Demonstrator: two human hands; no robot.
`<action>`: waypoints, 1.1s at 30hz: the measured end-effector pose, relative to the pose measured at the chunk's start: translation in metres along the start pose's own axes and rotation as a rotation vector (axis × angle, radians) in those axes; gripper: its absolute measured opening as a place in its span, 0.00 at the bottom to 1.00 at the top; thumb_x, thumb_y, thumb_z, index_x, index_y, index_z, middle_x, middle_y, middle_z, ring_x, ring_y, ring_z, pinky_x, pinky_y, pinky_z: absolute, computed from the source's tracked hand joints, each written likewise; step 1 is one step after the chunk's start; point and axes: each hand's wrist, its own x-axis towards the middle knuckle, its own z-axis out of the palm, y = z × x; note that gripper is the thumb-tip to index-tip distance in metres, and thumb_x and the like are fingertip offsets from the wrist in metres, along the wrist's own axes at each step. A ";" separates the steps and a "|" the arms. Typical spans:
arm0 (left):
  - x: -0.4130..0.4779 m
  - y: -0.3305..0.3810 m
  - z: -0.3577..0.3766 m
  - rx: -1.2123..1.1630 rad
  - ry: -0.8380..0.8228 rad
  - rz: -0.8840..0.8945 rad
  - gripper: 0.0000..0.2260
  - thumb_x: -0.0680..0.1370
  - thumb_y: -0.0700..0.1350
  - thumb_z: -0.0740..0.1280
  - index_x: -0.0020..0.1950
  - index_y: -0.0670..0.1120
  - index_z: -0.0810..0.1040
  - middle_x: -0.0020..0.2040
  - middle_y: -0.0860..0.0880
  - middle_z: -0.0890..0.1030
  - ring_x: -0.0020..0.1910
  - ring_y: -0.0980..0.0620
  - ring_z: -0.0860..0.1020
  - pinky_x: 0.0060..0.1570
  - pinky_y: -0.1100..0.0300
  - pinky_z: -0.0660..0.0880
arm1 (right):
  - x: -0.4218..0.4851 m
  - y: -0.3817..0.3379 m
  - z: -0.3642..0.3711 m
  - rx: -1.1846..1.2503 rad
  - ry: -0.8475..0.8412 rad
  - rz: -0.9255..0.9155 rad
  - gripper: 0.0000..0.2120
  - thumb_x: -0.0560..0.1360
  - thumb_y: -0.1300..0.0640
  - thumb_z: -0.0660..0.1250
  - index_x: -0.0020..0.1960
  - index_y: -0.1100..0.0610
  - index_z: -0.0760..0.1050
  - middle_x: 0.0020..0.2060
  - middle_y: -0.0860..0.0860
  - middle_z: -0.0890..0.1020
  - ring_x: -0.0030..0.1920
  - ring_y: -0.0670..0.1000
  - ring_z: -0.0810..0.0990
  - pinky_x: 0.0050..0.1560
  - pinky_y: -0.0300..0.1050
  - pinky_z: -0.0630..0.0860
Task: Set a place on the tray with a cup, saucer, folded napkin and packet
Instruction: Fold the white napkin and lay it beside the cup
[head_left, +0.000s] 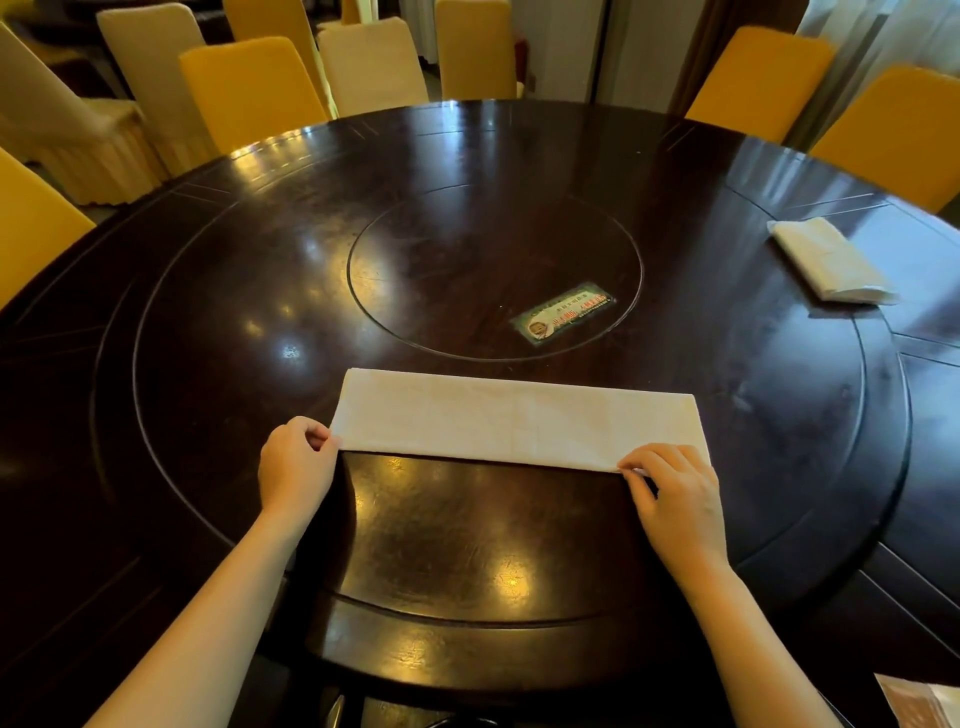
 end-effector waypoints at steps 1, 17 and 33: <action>-0.001 0.002 -0.001 0.024 0.021 0.018 0.07 0.74 0.42 0.66 0.51 0.42 0.77 0.51 0.42 0.78 0.51 0.44 0.74 0.48 0.50 0.71 | 0.000 -0.001 -0.001 0.010 -0.014 0.023 0.05 0.70 0.64 0.71 0.43 0.55 0.80 0.43 0.50 0.82 0.48 0.53 0.76 0.54 0.47 0.68; 0.020 0.048 0.091 0.515 -0.223 0.438 0.28 0.77 0.59 0.42 0.76 0.52 0.49 0.78 0.52 0.49 0.77 0.52 0.45 0.70 0.38 0.39 | 0.069 -0.110 0.112 -0.206 -0.420 -0.138 0.27 0.80 0.44 0.43 0.76 0.53 0.46 0.77 0.51 0.49 0.76 0.52 0.45 0.74 0.52 0.43; 0.036 0.021 0.069 0.562 -0.251 0.341 0.38 0.75 0.66 0.45 0.76 0.41 0.48 0.78 0.43 0.48 0.77 0.48 0.46 0.74 0.50 0.43 | 0.063 0.033 0.014 -0.321 -0.363 0.155 0.26 0.81 0.48 0.41 0.77 0.57 0.44 0.77 0.53 0.48 0.76 0.52 0.44 0.75 0.50 0.41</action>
